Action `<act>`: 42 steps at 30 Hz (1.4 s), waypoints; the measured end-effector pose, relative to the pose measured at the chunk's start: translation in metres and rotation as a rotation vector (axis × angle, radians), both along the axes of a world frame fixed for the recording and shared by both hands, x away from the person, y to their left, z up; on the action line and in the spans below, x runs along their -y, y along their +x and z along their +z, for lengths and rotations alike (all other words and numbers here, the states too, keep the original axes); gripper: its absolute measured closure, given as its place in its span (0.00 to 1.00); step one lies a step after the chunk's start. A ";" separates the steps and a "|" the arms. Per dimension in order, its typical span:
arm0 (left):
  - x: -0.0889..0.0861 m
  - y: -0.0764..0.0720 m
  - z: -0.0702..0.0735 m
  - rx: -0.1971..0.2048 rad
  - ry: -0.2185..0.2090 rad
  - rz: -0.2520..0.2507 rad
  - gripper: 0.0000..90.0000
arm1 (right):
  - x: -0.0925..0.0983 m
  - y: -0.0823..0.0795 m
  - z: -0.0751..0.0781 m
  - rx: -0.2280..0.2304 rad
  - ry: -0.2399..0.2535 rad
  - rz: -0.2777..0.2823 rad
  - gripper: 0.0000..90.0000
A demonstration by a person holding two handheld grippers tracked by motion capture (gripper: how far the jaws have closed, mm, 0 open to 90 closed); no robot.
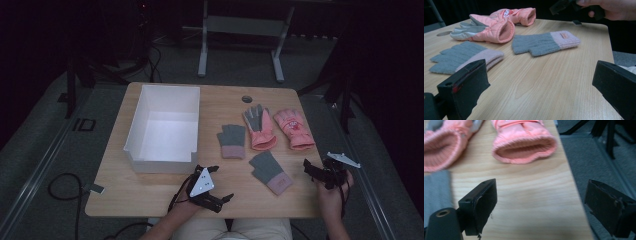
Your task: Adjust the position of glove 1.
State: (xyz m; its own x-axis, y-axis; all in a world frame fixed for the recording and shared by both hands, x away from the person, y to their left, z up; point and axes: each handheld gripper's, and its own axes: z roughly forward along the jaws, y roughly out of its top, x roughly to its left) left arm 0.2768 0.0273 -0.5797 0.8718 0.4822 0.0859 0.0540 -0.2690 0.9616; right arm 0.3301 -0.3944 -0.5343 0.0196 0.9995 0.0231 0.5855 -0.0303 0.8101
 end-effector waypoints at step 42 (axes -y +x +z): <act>0.000 -0.001 0.000 0.004 0.000 -0.012 0.00 | -0.153 0.047 0.053 0.010 -0.054 0.147 0.23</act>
State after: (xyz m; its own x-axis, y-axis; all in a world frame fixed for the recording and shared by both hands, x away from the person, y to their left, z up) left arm 0.2756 0.0269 -0.5798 0.8770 0.4720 0.0900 0.0466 -0.2700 0.9617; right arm 0.3767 -0.2417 -0.4811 -0.1271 0.9914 -0.0308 0.5722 0.0987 0.8142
